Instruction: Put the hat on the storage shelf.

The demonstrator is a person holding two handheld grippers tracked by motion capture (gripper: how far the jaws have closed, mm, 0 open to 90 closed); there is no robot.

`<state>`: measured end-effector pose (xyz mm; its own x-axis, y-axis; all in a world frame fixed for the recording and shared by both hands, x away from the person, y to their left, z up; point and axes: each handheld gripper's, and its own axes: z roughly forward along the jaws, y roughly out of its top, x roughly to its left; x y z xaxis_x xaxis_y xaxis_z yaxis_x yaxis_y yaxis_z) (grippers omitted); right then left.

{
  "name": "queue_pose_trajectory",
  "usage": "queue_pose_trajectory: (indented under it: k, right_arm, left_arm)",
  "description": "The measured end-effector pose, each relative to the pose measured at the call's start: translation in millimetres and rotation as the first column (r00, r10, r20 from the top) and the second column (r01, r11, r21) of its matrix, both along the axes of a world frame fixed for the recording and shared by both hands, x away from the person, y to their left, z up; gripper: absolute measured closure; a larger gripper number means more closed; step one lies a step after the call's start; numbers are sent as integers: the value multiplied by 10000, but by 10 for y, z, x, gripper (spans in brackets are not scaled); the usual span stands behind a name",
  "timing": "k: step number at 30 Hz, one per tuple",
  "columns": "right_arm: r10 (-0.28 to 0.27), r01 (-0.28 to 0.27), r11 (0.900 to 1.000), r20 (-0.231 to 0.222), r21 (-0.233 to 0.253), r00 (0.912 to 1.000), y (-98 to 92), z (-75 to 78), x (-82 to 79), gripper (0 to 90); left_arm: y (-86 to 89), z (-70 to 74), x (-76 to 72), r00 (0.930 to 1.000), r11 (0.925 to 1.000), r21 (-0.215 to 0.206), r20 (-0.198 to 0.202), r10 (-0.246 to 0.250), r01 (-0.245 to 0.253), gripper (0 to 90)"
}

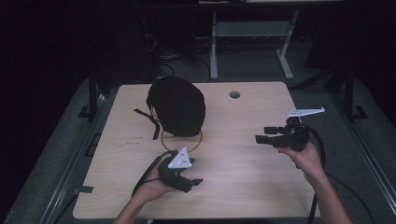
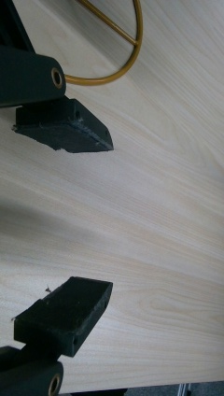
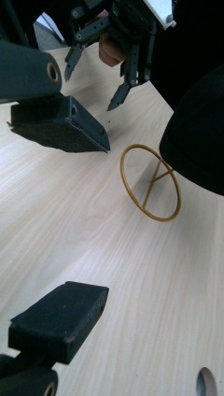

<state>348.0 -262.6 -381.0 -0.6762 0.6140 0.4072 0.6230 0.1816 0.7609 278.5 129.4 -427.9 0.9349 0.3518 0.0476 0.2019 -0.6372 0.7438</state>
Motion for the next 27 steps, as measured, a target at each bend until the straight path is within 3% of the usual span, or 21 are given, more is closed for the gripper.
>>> queue_pose_trajectory:
  k: [27]
  right_arm:
    - [-416,418,9991,-333,58,9986,-334,-404,-372,234]
  left_arm:
    - [2,-15,1,9999,10000,21,-121,15,-15,267]
